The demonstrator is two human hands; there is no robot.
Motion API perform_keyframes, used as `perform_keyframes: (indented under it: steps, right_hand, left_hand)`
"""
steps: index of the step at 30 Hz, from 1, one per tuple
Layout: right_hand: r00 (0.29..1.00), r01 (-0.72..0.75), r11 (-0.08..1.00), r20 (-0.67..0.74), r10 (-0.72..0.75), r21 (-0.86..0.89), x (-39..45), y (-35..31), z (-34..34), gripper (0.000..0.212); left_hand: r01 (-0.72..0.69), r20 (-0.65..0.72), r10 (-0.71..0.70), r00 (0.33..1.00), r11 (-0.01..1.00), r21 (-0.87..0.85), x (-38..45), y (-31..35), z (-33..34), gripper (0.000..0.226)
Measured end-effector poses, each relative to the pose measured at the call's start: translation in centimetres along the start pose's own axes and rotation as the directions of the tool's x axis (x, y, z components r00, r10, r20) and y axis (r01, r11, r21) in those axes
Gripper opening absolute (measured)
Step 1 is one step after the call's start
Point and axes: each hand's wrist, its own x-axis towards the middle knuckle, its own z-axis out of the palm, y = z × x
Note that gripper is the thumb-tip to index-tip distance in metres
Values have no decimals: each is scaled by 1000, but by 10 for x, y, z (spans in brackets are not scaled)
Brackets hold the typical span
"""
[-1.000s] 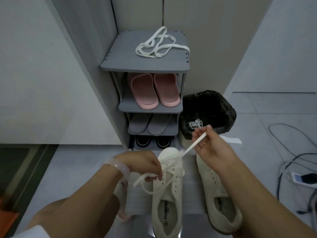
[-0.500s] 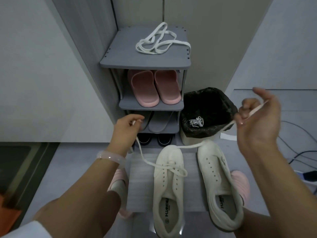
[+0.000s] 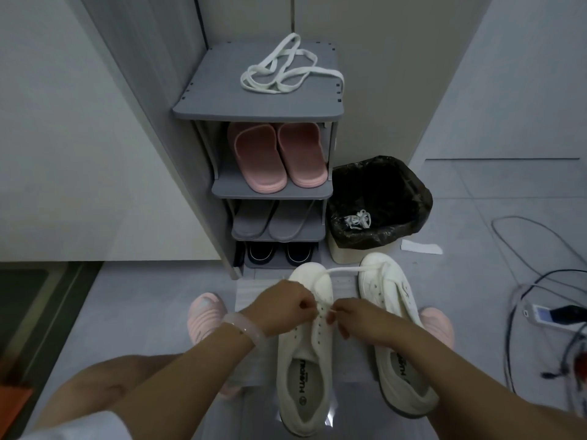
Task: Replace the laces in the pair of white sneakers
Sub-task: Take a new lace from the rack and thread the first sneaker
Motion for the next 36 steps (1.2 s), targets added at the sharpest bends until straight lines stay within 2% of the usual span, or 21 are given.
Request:
perform_keyframes:
  steps: [2,7,9,12,16,19,22,26,30,33,36]
  right_hand:
    - [999,45,998,-25,-46,-52,2,5,-1,29]
    - [969,166,980,-165,-182,-105,10,13,0,45]
    - [957,184,979,-211,-198,-84,14,15,1,38]
    - [944,186,982,-273,-187,-30,13,16,2,15]
    - [938,123,964,-288,-191,-238,12,15,1,10]
    - [935,117,963,-300,-190,-245,13,14,2,11]
    - [927,157,965,-306,-217,-210,14,13,5,8]
    - [920,151,959,-320,-225,-239,17,15,9,9]
    - [917,150,944,-316,-244,-294,18,15,9,10]
    - [909,146,914,-314,-275,-378,18,14,9,10]
    - [911,123,841,-276,-306,-527,20,12,16,12]
  left_hand:
    - [-2,29,3,1000,999,-37,0,1,7,23]
    - [51,-75,-53,996,998,-23,5,-2,11,27]
    - [79,-83,-81,993,997,-23,5,-4,14,30]
    - [115,-81,-119,990,992,-48,6,-5,19,33]
    - [149,-75,-167,983,967,-205,10,-3,22,29]
    - [179,-64,-207,976,938,-296,12,-4,23,30]
    - [177,-65,-205,977,940,-292,13,-6,25,29]
    - [196,-102,-241,965,925,-327,15,-5,30,12]
    - [178,-101,-229,968,914,-365,14,-7,31,13]
    - [134,-138,-195,971,922,-363,12,-8,35,18]
    - [103,-161,-171,972,927,-361,10,-9,36,20]
